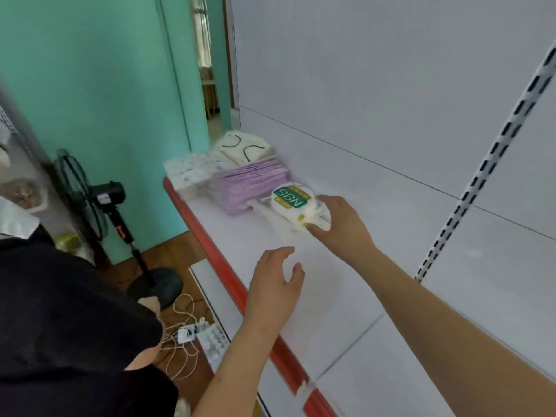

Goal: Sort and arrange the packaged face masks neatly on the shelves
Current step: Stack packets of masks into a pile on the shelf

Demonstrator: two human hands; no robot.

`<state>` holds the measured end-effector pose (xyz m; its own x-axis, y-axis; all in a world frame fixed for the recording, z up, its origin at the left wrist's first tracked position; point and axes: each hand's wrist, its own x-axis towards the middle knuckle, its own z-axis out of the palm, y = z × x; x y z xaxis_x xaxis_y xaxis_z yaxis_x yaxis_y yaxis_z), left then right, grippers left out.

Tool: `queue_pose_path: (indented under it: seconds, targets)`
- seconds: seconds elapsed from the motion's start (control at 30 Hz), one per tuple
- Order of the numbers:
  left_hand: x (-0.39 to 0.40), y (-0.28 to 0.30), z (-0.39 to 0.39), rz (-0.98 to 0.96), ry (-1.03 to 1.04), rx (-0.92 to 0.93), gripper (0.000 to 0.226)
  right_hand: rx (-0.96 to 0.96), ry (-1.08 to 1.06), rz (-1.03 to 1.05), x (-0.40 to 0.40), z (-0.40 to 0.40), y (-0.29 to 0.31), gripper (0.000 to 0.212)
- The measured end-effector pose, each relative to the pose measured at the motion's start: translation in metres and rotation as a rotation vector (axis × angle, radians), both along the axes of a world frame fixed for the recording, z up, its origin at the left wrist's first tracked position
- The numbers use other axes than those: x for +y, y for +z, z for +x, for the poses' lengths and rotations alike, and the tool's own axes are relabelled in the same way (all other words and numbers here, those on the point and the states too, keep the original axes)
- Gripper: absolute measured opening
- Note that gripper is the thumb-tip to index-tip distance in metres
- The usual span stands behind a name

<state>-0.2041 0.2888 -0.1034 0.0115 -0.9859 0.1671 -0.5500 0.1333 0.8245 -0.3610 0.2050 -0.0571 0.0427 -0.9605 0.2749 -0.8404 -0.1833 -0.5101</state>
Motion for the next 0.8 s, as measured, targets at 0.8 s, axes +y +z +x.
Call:
queue_pose_path:
  seconds: [0.8]
  targets:
    - [-0.064,0.046,-0.034,0.0,-0.218,0.465,0.04,-0.869,-0.233,0.027,0.057,-0.007,0.071,0.051]
